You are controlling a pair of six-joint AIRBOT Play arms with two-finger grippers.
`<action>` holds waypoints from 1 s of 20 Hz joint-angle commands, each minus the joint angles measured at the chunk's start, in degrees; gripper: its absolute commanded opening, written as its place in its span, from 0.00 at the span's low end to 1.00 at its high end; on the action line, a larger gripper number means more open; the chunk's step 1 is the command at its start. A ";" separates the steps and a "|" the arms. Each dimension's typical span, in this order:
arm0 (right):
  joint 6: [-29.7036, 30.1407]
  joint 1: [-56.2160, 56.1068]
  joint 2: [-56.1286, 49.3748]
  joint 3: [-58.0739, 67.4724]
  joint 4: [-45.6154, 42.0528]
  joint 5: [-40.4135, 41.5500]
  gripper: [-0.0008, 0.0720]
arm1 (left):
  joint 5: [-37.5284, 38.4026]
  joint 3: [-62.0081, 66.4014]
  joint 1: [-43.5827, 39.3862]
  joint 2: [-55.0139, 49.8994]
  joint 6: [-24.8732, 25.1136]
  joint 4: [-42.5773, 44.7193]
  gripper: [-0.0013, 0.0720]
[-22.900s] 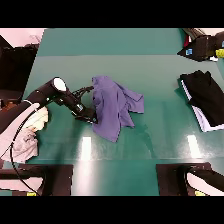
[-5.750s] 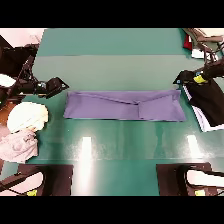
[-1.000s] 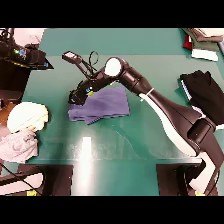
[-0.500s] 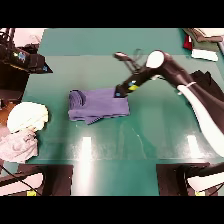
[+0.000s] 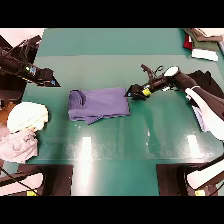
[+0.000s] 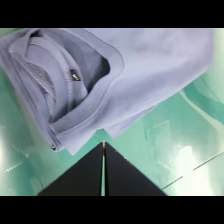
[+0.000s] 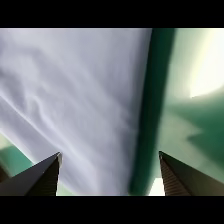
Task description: Fold the shirts.
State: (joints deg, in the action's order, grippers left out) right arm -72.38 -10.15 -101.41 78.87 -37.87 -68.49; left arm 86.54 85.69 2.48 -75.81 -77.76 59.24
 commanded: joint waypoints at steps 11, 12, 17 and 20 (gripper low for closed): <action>11.08 -10.36 -8.46 3.58 13.92 1.73 0.03 | -0.42 -0.70 0.00 0.04 1.29 -1.44 0.05; 11.43 -9.73 -7.76 3.58 14.73 2.05 0.03 | -0.37 -0.70 0.00 0.04 1.29 -1.49 0.05; 10.93 3.69 4.20 3.58 12.59 7.98 0.03 | -0.20 -0.70 0.00 0.04 1.27 -1.79 0.05; 10.95 16.44 11.39 3.58 12.17 12.09 0.03 | -1.88 -0.70 0.00 0.04 1.27 -4.37 0.05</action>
State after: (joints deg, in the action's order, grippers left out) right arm -61.80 -3.42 -96.14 82.39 -25.67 -60.53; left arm 85.97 85.01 2.50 -75.81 -76.51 56.86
